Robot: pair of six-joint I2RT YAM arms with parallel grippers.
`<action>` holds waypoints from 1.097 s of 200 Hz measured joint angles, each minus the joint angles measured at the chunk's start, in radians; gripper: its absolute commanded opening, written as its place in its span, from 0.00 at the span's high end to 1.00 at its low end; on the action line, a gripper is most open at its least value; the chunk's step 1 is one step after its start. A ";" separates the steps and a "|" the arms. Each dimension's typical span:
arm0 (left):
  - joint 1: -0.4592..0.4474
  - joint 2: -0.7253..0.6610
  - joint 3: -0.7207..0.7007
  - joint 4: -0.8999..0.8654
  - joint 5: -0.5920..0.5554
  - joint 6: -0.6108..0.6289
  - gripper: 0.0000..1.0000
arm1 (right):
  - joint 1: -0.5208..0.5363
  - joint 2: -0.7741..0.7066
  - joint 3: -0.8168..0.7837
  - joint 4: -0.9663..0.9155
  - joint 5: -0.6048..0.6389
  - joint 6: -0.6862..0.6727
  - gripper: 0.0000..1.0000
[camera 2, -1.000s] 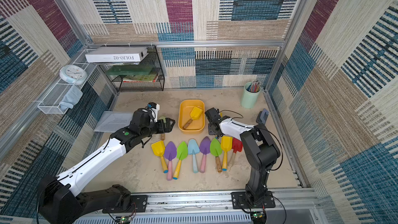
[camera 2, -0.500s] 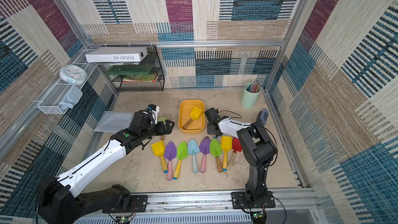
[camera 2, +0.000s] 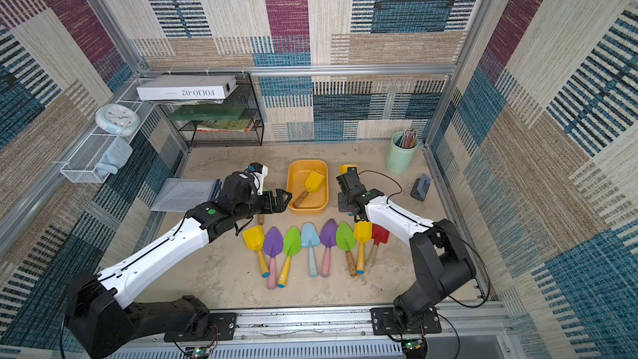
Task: Put the shovel into the storage box
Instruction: Pick up the shovel from the center of the board, then place the shovel in the storage box.
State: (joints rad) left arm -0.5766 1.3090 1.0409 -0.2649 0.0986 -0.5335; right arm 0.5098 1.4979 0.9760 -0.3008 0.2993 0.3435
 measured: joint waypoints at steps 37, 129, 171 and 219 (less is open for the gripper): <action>-0.040 0.122 0.122 0.013 0.032 -0.014 0.04 | 0.015 -0.124 -0.049 0.015 -0.105 -0.128 1.00; -0.078 0.460 0.378 0.096 0.054 -0.105 0.24 | 0.062 -0.164 -0.013 0.006 -0.184 -0.166 1.00; -0.078 0.507 0.402 0.138 0.054 -0.147 0.40 | 0.081 -0.137 0.009 0.000 -0.196 -0.163 1.00; -0.079 0.529 0.416 0.167 0.053 -0.167 0.68 | 0.097 -0.130 0.030 0.000 -0.203 -0.159 1.00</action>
State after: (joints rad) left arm -0.6552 1.8381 1.4570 -0.0982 0.1520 -0.7006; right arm 0.6067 1.3682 1.0058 -0.3012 0.0963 0.1848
